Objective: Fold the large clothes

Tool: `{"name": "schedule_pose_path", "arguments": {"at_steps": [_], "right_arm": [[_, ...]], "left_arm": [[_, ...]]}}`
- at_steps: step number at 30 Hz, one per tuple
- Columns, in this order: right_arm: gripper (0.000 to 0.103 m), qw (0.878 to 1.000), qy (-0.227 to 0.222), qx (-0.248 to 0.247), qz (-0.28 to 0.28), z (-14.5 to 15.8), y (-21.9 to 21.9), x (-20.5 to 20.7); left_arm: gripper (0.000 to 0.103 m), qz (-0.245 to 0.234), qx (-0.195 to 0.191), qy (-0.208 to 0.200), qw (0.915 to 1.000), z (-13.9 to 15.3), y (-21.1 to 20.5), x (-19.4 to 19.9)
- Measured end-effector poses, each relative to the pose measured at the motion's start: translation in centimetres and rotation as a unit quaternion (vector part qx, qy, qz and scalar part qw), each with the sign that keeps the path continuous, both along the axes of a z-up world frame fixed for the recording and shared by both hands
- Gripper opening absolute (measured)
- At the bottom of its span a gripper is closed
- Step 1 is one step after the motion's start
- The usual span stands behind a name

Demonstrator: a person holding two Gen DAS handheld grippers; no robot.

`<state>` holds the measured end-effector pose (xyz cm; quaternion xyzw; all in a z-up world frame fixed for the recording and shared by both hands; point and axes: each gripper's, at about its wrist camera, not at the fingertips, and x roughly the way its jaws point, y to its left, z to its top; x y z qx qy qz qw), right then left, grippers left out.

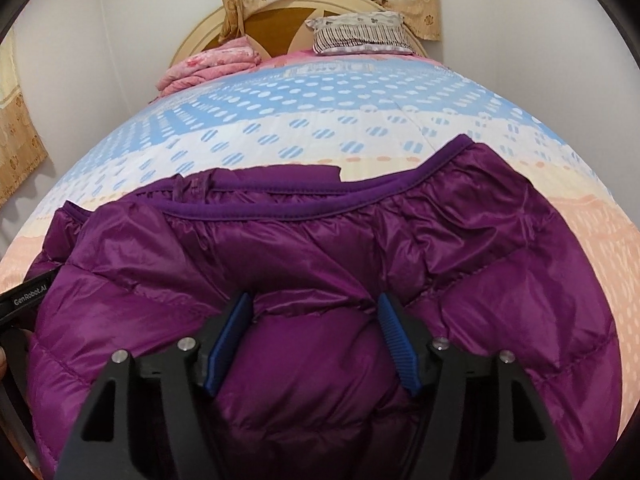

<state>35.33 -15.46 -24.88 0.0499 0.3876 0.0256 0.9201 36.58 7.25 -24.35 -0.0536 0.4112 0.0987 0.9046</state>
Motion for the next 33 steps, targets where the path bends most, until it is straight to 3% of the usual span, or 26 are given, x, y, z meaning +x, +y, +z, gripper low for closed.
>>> {"name": "schedule_pose_path", "arguments": {"at_steps": [23,25,29,33], "right_arm": [[0.07,1.0,0.013,-0.017,-0.002,-0.2,0.4,0.4],[0.07,1.0,0.012,-0.001,0.003,0.6,-0.1,-0.2],[0.07,0.998,-0.057,0.012,-0.017,4.1,-2.4,-2.5],[0.071,0.997,-0.054,0.004,-0.058,4.1,-5.7,-1.7]], "left_arm": [[0.098,0.011,0.015,0.018,0.9997,0.5,0.0,0.2],[0.098,0.022,0.0,-0.004,0.9997,2.5,0.2,-1.1],[0.098,0.009,-0.027,-0.084,0.9961,6.4,-1.5,-4.2],[0.098,-0.043,0.005,-0.089,0.9951,5.9,-6.2,-3.9]]}}
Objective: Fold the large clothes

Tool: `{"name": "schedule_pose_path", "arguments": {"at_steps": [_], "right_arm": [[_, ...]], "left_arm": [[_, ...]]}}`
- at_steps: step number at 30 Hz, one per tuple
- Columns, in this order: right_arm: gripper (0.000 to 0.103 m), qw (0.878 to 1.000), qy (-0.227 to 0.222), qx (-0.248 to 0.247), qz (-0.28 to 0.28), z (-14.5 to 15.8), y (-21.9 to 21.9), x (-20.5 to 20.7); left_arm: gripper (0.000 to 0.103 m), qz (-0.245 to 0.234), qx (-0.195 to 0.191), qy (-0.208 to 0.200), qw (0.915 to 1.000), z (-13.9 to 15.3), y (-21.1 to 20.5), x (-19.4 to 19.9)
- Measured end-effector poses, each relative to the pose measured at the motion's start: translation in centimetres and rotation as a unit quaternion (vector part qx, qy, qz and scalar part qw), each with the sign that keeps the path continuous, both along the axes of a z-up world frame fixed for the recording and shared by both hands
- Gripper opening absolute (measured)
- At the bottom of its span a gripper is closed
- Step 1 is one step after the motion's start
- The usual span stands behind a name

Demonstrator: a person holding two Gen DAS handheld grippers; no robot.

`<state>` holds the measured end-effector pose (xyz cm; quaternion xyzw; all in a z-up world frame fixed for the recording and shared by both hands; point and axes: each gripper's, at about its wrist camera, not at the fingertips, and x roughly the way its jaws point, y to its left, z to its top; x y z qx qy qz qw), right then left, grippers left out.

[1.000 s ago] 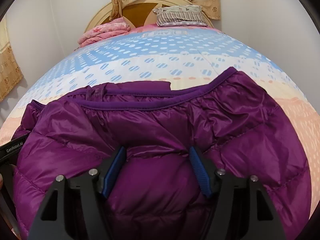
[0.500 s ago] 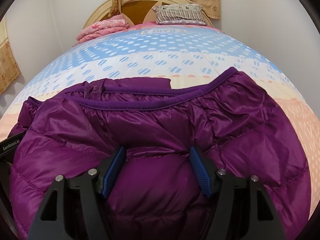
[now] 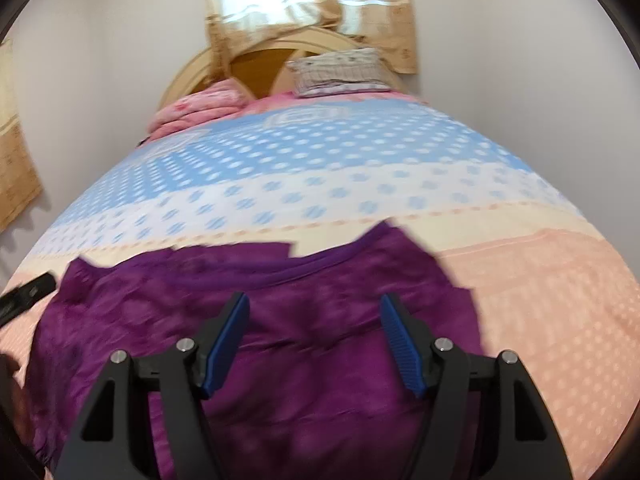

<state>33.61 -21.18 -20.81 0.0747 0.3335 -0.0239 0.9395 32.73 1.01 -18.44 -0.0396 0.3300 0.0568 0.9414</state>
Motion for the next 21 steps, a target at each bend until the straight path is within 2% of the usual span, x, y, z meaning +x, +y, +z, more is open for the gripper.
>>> {"name": "schedule_pose_path", "arguments": {"at_steps": [3,5,8,14,18,19,21], "right_arm": [[0.071,0.999,0.028,-0.008,-0.028,-2.1,-1.5,0.7],[0.072,0.999,0.04,-0.001,-0.022,-3.2,-1.9,1.0],[0.079,0.999,0.053,-0.003,-0.01,-4.1,-1.7,1.4],[0.081,0.997,0.078,-0.007,-0.008,-4.6,-1.4,2.2],[0.082,0.995,0.091,-0.027,-0.009,-4.6,-0.4,2.4],[0.082,0.995,0.094,-0.031,-0.007,-4.4,-0.2,2.5],[0.081,0.995,0.093,-0.034,-0.007,-3.1,-0.2,1.8]], "left_arm": [[0.098,-0.017,0.061,0.029,0.9976,-3.1,-3.4,0.9],[0.098,-0.014,0.079,0.043,0.9959,-4.9,-4.1,1.3],[0.099,-0.014,0.059,0.062,0.9962,-5.7,-3.6,2.0],[0.102,-0.012,0.029,0.082,0.9962,-6.5,-2.9,2.9],[0.102,-0.018,0.013,0.092,0.9955,-5.7,-2.4,2.1],[0.102,-0.012,0.0,0.088,0.9961,-4.9,-1.4,1.2],[0.102,-0.002,-0.019,0.041,0.999,-2.6,0.8,-1.1]]}}
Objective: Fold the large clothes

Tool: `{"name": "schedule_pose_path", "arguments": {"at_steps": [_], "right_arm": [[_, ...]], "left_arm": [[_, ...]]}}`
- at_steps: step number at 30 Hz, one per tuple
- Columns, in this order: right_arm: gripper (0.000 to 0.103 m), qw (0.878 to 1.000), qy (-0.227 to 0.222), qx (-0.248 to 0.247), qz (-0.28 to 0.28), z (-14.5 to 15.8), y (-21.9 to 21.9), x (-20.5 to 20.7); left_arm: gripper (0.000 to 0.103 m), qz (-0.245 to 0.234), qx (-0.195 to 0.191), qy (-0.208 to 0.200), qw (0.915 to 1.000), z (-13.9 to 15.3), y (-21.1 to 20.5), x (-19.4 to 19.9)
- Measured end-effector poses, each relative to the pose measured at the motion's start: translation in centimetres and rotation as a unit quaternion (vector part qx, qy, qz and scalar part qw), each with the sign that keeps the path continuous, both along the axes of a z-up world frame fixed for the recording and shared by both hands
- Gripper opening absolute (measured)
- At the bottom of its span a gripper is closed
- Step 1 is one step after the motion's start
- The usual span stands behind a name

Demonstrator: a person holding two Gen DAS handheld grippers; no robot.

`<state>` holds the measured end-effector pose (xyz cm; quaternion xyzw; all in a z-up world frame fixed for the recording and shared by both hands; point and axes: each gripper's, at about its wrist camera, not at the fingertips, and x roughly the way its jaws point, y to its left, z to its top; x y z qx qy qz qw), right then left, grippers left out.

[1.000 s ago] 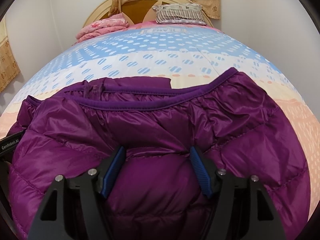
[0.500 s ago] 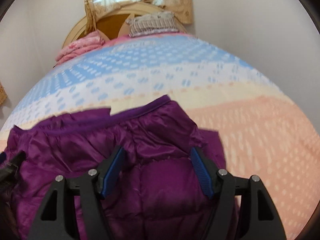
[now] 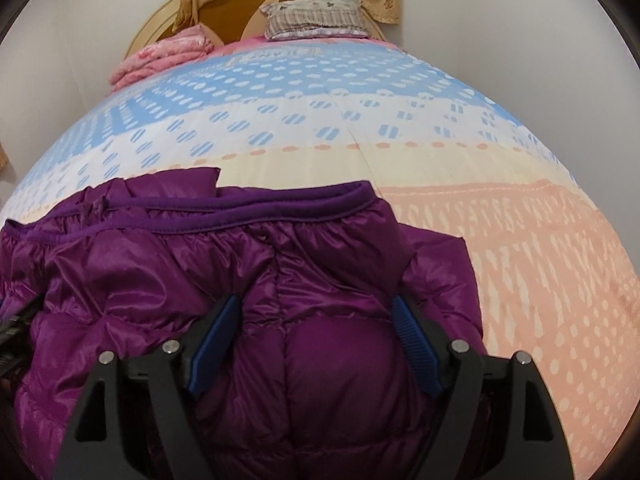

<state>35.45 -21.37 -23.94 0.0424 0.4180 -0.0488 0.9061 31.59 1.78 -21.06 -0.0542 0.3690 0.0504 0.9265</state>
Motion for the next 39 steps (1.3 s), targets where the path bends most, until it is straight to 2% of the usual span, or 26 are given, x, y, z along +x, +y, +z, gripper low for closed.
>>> {"name": "schedule_pose_path", "arguments": {"at_steps": [1,3,5,7,10,12,14,16,20,26,28,32,37,39], "right_arm": [[0.081,1.0,-0.014,0.008,-0.004,0.9,0.1,-0.6],[0.081,0.998,-0.052,0.026,-0.004,3.0,1.1,-1.9],[0.081,0.996,-0.079,0.034,0.023,4.5,3.7,-2.7],[0.081,0.994,-0.089,0.035,0.06,5.1,6.7,-2.9],[0.081,0.993,-0.074,0.014,0.086,3.8,10.1,-2.0],[0.081,0.995,-0.056,-0.01,0.08,1.8,10.8,-1.4],[0.081,0.996,-0.031,-0.013,0.081,-0.3,10.6,-0.6],[0.082,0.997,-0.029,-0.006,0.077,-1.2,10.3,-0.5],[0.085,0.996,-0.017,-0.022,0.081,-1.7,10.7,0.1],[0.085,0.997,-0.008,-0.016,0.08,-1.7,10.5,0.6],[0.085,0.997,-0.006,-0.017,0.081,-1.3,10.6,0.3],[0.085,0.996,-0.035,-0.022,0.08,0.8,10.2,-3.1],[0.091,0.995,-0.059,-0.017,0.074,1.8,9.1,-8.9],[0.091,0.995,-0.053,-0.011,0.078,1.2,9.3,-9.8]], "left_arm": [[0.102,0.01,0.008,-0.029,0.9995,1.2,0.9,-1.3],[0.102,0.033,0.031,-0.059,0.9972,2.4,2.3,-2.7],[0.102,0.054,0.053,-0.064,0.9951,2.4,3.5,-2.8],[0.102,0.071,0.071,-0.042,0.9941,1.3,4.4,-2.1],[0.102,0.088,0.064,-0.004,0.994,-1.0,5.7,-1.2],[0.102,0.098,0.059,0.018,0.9933,-2.7,6.3,-1.0],[0.102,0.094,0.034,0.024,0.9947,-3.3,6.9,-1.0],[0.102,0.094,0.035,0.021,0.9947,-3.3,6.6,-1.1],[0.102,0.085,0.038,0.027,0.9953,-2.8,6.5,-2.2],[0.102,0.093,0.033,0.017,0.995,-2.0,9.5,-7.2],[0.102,0.097,0.018,0.022,0.9949,-2.2,10.8,-8.7],[0.102,0.093,-0.056,0.038,0.9934,-3.2,13.1,-10.8],[0.101,0.062,-0.099,0.043,0.9922,-4.3,12.0,-11.4],[0.091,0.06,-0.107,0.044,0.9914,-4.7,11.6,-11.3]]}}
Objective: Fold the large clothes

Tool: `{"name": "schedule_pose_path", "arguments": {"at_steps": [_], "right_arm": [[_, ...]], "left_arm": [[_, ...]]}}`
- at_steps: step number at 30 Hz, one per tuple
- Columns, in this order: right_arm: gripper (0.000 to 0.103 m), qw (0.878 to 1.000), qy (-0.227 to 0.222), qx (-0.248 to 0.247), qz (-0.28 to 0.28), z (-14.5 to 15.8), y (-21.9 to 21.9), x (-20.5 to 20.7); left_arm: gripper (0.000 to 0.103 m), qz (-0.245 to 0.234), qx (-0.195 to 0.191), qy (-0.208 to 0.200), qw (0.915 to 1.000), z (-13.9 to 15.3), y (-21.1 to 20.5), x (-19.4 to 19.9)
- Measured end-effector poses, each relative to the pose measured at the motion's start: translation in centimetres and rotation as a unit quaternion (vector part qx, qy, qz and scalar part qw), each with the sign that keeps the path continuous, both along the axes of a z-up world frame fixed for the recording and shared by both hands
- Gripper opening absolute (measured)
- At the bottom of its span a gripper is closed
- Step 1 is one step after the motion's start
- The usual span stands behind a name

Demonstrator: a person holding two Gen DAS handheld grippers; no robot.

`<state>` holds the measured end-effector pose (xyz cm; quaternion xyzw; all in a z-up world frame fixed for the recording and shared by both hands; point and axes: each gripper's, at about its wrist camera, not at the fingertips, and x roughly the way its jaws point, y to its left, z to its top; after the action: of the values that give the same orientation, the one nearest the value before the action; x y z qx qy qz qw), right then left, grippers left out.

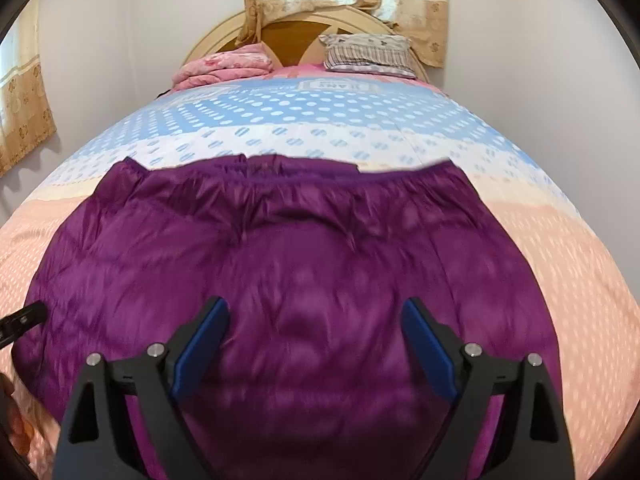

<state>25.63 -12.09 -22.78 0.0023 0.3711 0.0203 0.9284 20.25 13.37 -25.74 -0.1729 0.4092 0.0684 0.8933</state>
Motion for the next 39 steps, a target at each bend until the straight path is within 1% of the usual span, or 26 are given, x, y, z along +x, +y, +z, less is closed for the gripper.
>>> {"name": "schedule_pose_path", "arguments": {"at_steps": [1,2,3,4,5,6,7,8,10,14,18,21,23,24,25,27,28,29,30,31,33,35,37,39], "right_arm": [[0.091,1.0,0.002,-0.005,0.004,-0.3,0.3,0.0],[0.091,1.0,0.004,-0.016,0.007,-0.8,0.7,0.2],[0.091,1.0,0.006,-0.024,0.011,-1.2,1.0,0.3],[0.091,0.999,0.01,-0.028,0.012,-1.6,1.2,0.4],[0.092,0.999,0.014,-0.037,0.012,-2.2,1.6,0.5],[0.094,0.999,0.017,-0.049,0.013,-2.5,1.8,0.4],[0.095,0.998,0.018,-0.065,0.016,-3.1,2.4,0.5],[0.096,0.997,0.014,-0.078,0.016,-3.4,2.8,0.5],[0.096,0.997,0.016,-0.079,0.013,-3.4,2.9,0.3],[0.096,0.997,0.024,-0.076,0.009,-3.3,3.1,0.0],[0.096,0.997,0.023,-0.069,0.006,-3.2,4.3,-1.1],[0.096,0.997,0.022,-0.063,0.036,-3.0,6.3,-2.3],[0.096,0.996,0.024,-0.045,0.073,-2.5,7.4,-2.9],[0.093,0.995,0.023,-0.029,0.088,-1.9,7.4,-3.3],[0.093,0.995,0.017,-0.011,0.097,-1.1,7.1,-3.8],[0.094,0.995,-0.015,0.004,0.095,1.0,5.6,-5.0],[0.094,0.996,-0.039,0.011,0.085,2.4,3.9,-5.7],[0.095,0.996,-0.049,0.014,0.074,3.1,2.6,-5.9],[0.097,0.997,-0.06,0.021,0.053,3.9,0.4,-6.0],[0.098,0.997,-0.062,0.023,0.036,4.3,-1.3,-5.9],[0.099,0.998,-0.059,0.011,-0.008,4.3,-5.1,-5.5],[0.099,0.997,-0.053,0.002,-0.063,3.7,-9.6,-5.5],[0.099,0.994,-0.043,0.01,-0.105,3.1,-13.3,-5.9],[0.099,0.989,-0.038,0.012,-0.142,2.3,-16.9,-7.2]], "left_arm": [[0.084,-0.003,-0.001,-0.003,1.0,0.0,-0.2,-0.1],[0.071,-0.009,0.0,-0.007,0.9999,0.1,-0.4,-0.2],[0.06,-0.02,-0.005,-0.011,0.9997,0.2,-0.5,-0.3],[0.047,-0.036,-0.016,-0.012,0.9992,0.3,-0.7,-0.3],[0.037,-0.043,-0.021,-0.016,0.9987,0.5,-1.0,-0.4],[0.032,-0.047,-0.021,-0.018,0.9985,0.5,-1.1,-0.4],[0.023,-0.055,-0.019,-0.021,0.9981,0.7,-1.4,-0.5],[0.018,-0.061,-0.012,-0.027,0.9977,1.0,-1.8,-0.6],[0.013,-0.065,0.002,-0.031,0.9974,1.6,-2.1,-0.9],[0.01,-0.065,-0.005,-0.042,0.997,2.8,-1.2,-1.7],[0.009,-0.06,-0.006,-0.05,0.997,3.9,0.1,-3.4],[0.009,-0.044,-0.001,-0.052,0.9977,5.2,2.0,-5.0],[0.008,-0.035,0.002,-0.055,0.9979,6.3,3.1,-5.9],[0.008,-0.033,0.006,-0.06,0.9977,6.8,3.5,-6.2],[0.008,-0.034,0.016,-0.068,0.997,8.0,3.8,-6.9],[0.008,-0.039,0.036,-0.083,0.9951,9.6,3.8,-7.4],[0.008,-0.046,0.046,-0.096,0.9932,10.9,3.4,-7.8],[0.008,-0.052,0.051,-0.103,0.992,11.6,3.0,-7.7],[0.008,-0.063,0.058,-0.114,0.9898,12.8,1.9,-7.8],[0.008,-0.071,0.064,-0.124,0.9877,13.6,0.9,-7.8],[0.008,-0.092,0.076,-0.14,0.9829,15.0,-1.8,-7.6],[0.008,-0.117,0.09,-0.156,0.9767,16.2,-4.9,-7.3],[0.008,-0.144,0.103,-0.167,0.9699,17.0,-8.2,-6.8],[0.008,-0.181,0.112,-0.174,0.9614,17.3,-12.2,-6.1]]}}
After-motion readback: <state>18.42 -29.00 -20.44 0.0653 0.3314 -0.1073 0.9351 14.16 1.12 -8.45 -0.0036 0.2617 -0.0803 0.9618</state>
